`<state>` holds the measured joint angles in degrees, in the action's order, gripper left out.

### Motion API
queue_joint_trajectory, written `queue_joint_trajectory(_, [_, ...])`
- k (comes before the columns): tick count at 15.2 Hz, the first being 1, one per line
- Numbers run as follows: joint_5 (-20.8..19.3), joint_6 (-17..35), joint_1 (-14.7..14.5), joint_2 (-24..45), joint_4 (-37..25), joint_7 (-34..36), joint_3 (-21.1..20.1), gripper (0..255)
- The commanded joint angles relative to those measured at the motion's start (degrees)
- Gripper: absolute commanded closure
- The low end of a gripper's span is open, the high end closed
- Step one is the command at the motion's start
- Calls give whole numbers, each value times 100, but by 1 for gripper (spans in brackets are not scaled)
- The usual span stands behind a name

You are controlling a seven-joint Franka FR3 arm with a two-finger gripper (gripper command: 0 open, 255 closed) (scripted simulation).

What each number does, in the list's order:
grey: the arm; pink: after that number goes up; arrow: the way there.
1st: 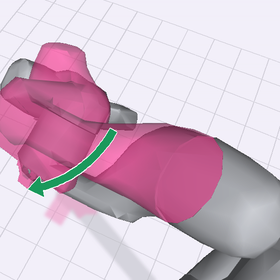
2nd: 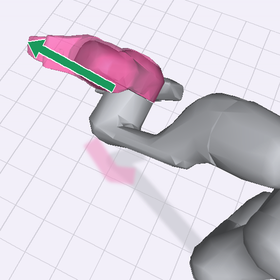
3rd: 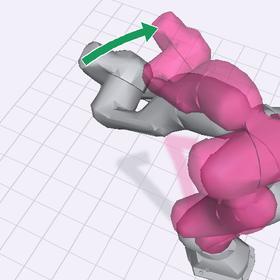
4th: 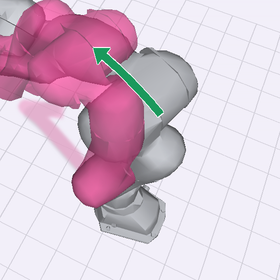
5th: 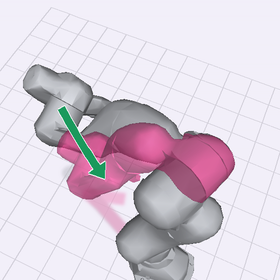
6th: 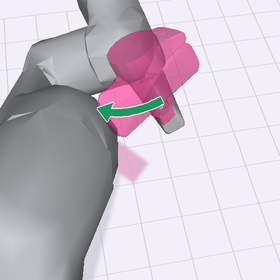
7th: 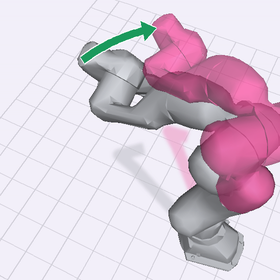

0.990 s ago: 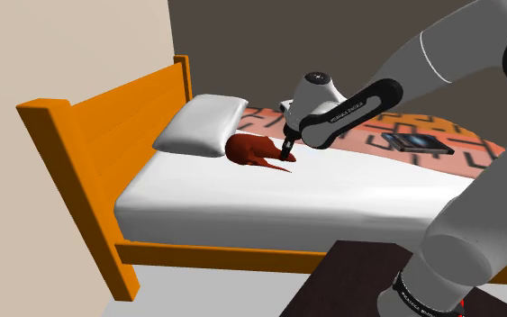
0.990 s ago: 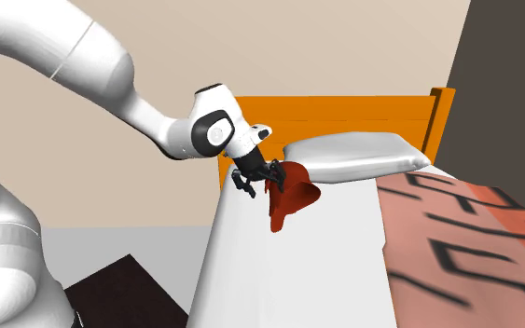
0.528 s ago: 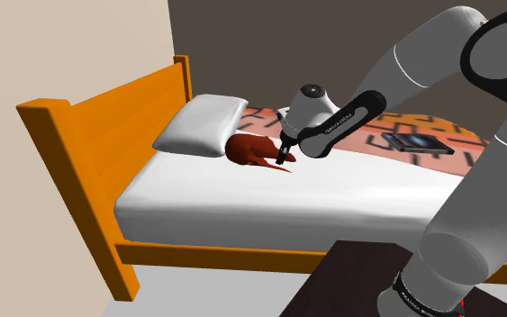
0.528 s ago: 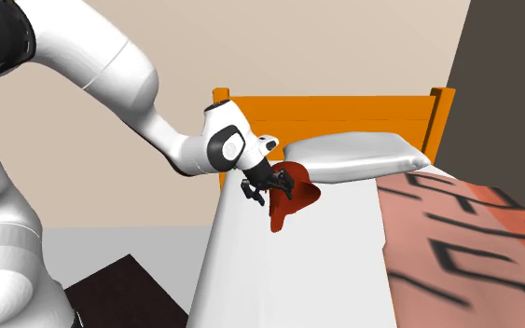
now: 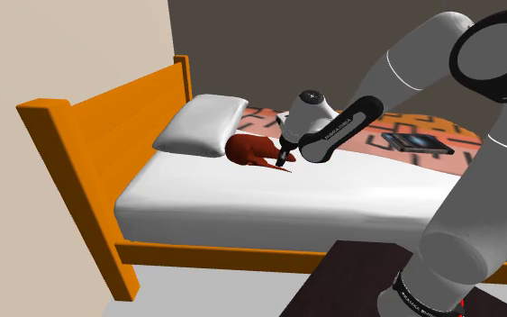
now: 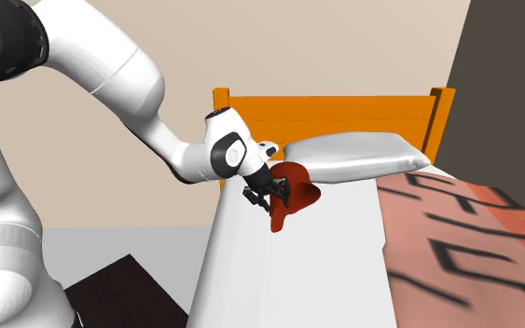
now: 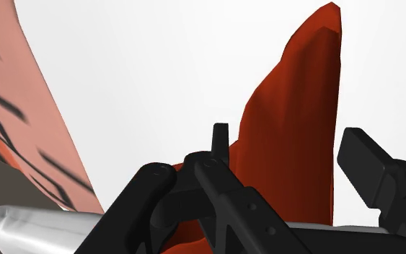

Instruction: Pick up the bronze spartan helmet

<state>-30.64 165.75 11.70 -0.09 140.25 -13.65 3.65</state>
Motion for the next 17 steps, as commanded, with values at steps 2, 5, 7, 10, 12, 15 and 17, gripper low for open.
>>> queue_joint_trajectory(2, [-1,4,1,8,-4,1,1,255])
queue_joint_trajectory(5, [-2,4,1,8,-4,2,1,255])
queue_joint_trajectory(7, [95,-70,-11,-66,-4,-83,-11,255])
queue_joint_trajectory(10, [364,-285,-48,-252,-40,-329,-25,255])
queue_joint_trajectory(12, [516,-433,-76,-370,-74,-470,-28,255])
queue_joint_trajectory(15, [711,-658,-123,-537,-139,-654,-22,255])
queue_joint_trajectory(17, [823,-811,-152,-641,-191,-761,-17,255])
